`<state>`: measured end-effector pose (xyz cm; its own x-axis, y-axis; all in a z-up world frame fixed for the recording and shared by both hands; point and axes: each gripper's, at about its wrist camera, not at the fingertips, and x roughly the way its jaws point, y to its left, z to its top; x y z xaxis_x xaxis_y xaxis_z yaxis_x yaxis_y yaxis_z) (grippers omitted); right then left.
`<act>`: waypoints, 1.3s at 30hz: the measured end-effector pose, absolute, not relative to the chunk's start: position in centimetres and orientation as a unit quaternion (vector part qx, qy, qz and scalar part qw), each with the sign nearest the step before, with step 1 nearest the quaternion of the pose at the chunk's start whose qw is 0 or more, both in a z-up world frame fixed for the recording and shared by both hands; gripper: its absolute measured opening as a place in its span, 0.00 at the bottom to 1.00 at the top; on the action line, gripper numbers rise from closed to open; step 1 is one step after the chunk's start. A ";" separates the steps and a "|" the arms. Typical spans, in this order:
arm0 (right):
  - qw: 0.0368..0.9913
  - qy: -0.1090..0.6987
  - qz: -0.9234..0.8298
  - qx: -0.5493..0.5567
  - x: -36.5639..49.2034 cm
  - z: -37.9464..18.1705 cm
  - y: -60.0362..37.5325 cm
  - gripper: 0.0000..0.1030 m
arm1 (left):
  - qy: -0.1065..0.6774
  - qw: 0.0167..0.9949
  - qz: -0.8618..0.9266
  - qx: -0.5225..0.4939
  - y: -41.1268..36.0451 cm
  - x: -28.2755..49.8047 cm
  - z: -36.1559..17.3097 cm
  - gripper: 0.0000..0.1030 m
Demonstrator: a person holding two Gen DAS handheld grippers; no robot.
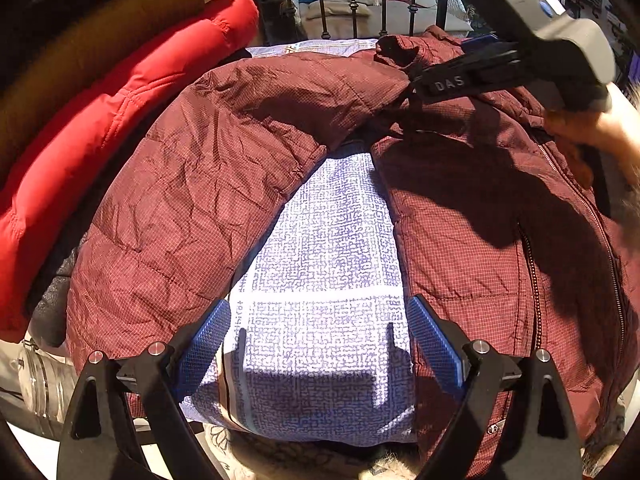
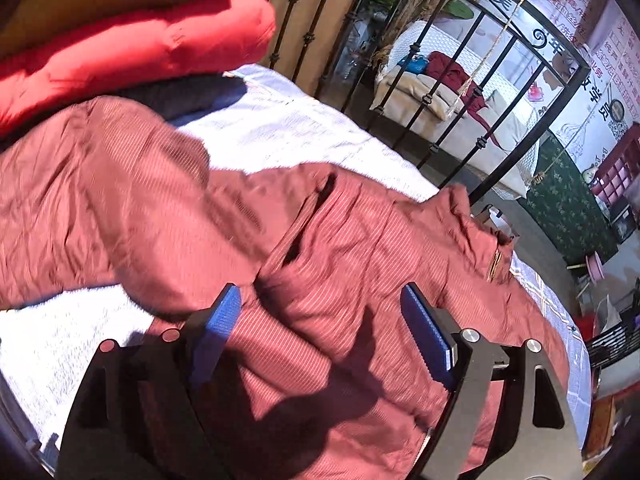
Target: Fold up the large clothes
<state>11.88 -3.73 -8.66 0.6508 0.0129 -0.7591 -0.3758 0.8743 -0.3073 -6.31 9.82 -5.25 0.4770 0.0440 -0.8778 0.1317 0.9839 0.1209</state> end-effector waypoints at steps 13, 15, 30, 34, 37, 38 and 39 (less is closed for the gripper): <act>0.896 0.441 -0.029 0.037 11.4 -7.1 -23.6 0.83 | 0.400 0.899 -0.060 0.165 3.2 0.4 0.3 0.86; 0.891 0.442 -0.049 0.094 11.4 -7.3 -27.1 0.83 | 0.387 0.904 -0.073 0.167 1.1 2.9 1.4 0.86; 0.841 0.534 -0.039 0.080 15.8 -15.0 -32.9 0.95 | 0.548 0.824 -0.099 0.107 -9.1 18.7 -9.6 0.95; 0.846 0.527 -0.037 0.071 15.7 -15.9 -32.6 0.96 | 0.545 0.826 -0.111 0.094 -8.9 19.0 -10.6 0.96; 0.849 0.522 -0.041 0.076 15.5 -16.1 -32.6 0.96 | 0.548 0.824 -0.111 0.091 -8.8 19.4 -11.1 0.96; 0.851 0.518 -0.042 0.076 15.6 -16.3 -32.6 0.96 | 0.546 0.826 -0.109 0.094 -8.9 19.4 -11.2 0.96; 0.855 0.512 -0.043 0.075 15.4 -16.4 -32.5 0.96 | 0.540 0.829 -0.107 0.096 -9.1 19.4 -11.4 0.96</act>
